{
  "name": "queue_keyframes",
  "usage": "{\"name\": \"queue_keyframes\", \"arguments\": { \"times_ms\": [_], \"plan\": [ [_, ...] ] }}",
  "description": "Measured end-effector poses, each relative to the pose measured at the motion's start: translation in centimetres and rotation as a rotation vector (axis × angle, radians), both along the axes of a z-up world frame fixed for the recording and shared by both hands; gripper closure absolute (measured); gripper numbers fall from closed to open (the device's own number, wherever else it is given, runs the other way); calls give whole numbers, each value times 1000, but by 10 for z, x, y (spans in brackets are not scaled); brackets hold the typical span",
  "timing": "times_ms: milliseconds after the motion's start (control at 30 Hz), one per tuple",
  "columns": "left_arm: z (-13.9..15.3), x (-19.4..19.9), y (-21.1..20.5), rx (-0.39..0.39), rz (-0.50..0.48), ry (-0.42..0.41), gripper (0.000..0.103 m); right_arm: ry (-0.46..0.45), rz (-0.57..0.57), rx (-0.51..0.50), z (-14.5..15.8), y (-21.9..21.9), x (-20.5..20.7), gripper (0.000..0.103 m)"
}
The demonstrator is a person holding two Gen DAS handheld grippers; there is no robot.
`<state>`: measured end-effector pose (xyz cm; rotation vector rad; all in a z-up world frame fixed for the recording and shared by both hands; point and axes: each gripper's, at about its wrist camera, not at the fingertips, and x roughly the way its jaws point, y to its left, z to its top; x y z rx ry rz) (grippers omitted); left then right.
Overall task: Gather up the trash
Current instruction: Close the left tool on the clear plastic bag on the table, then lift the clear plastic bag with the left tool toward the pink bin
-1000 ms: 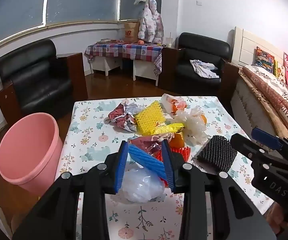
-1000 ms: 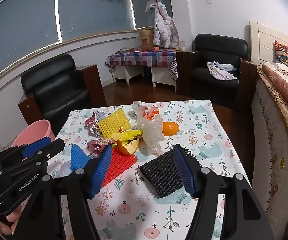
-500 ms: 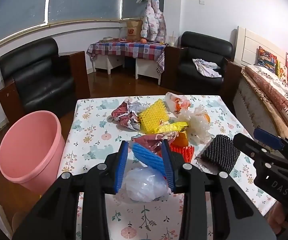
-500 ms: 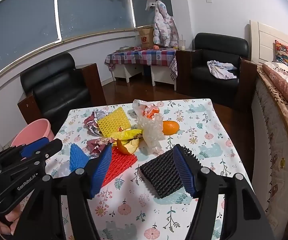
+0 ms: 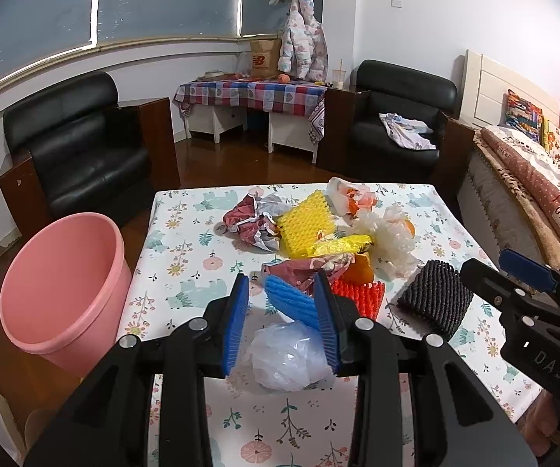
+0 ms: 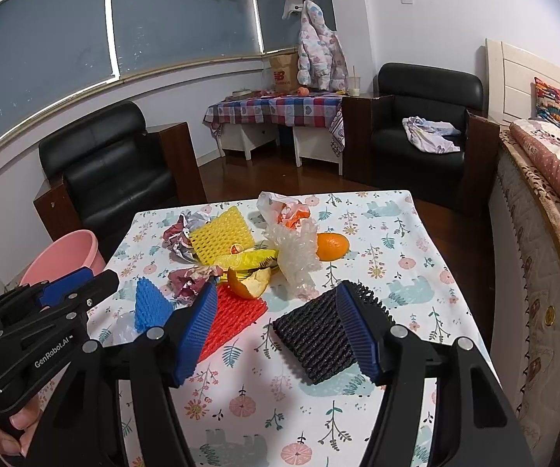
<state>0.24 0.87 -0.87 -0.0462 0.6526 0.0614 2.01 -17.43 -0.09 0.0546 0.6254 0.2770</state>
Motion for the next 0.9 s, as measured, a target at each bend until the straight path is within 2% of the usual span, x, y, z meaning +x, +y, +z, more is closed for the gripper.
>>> {"name": "queue_keyframes", "arguments": {
  "times_ms": [267, 900],
  "plan": [
    [-1, 1, 1, 0, 9, 8, 68, 1, 0, 2, -7, 1, 0, 40],
    [-4, 1, 2, -5, 6, 16, 68, 3, 0, 0, -2, 1, -1, 40]
  ]
}}
